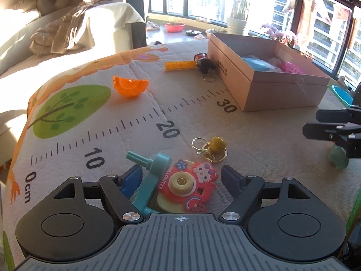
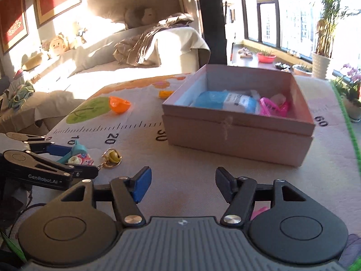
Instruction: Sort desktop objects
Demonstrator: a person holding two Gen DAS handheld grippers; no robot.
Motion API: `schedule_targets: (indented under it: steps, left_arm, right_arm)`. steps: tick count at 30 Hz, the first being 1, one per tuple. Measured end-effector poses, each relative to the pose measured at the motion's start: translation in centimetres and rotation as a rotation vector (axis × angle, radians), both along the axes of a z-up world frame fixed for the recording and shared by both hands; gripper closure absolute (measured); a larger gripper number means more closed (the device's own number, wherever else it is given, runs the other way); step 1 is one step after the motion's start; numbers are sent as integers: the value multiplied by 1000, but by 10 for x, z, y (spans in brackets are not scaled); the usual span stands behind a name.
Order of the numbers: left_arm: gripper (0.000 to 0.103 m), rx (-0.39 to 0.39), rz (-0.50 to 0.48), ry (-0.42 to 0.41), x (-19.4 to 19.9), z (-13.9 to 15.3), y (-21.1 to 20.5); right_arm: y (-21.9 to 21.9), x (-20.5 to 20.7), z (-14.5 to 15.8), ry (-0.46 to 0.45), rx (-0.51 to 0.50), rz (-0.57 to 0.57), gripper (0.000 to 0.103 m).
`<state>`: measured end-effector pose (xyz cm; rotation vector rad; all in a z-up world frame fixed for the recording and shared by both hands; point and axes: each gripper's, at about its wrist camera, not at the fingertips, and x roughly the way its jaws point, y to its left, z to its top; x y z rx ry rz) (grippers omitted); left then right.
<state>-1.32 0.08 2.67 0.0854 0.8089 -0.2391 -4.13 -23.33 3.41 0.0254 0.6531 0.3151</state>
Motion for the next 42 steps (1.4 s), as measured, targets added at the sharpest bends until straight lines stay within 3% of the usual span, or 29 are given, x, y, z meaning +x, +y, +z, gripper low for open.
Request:
schedule_targets:
  steps: [3, 10, 15, 16, 18, 21, 25, 35, 40, 42]
  left_arm:
    - [8, -17, -47, -25, -14, 7, 0]
    - [7, -42, -112, -11, -40, 4, 0]
    - [6, -43, -88, -16, -39, 2, 2]
    - [6, -51, -85, -16, -38, 2, 2]
    - [6, -80, -90, -13, -35, 3, 0]
    - [6, -153, -134, 6, -34, 5, -5]
    - [6, -161, -173, -12, -38, 9, -14]
    - [6, -74, -67, -11, -17, 1, -23]
    - [21, -20, -22, 3, -7, -10, -26]
    - [33, 15, -16, -17, -8, -10, -29]
  right_arm:
    - [-18, -5, 7, -33, -38, -64, 31]
    - [-46, -11, -15, 47, -99, -162, 27]
    - [-46, -29, -19, 55, -18, -151, 23]
    - [-42, -32, -20, 67, -11, -120, 25]
    - [-29, -37, -24, 89, -10, -56, 42]
    - [-9, -42, -26, 59, -67, -5, 46]
    - [-4, -43, -24, 53, -59, 21, 46]
    - [-5, -42, -26, 36, -80, -11, 44]
    - [-10, -42, -26, 24, -75, -33, 44]
    - [-9, -44, -25, 13, -85, -28, 44]
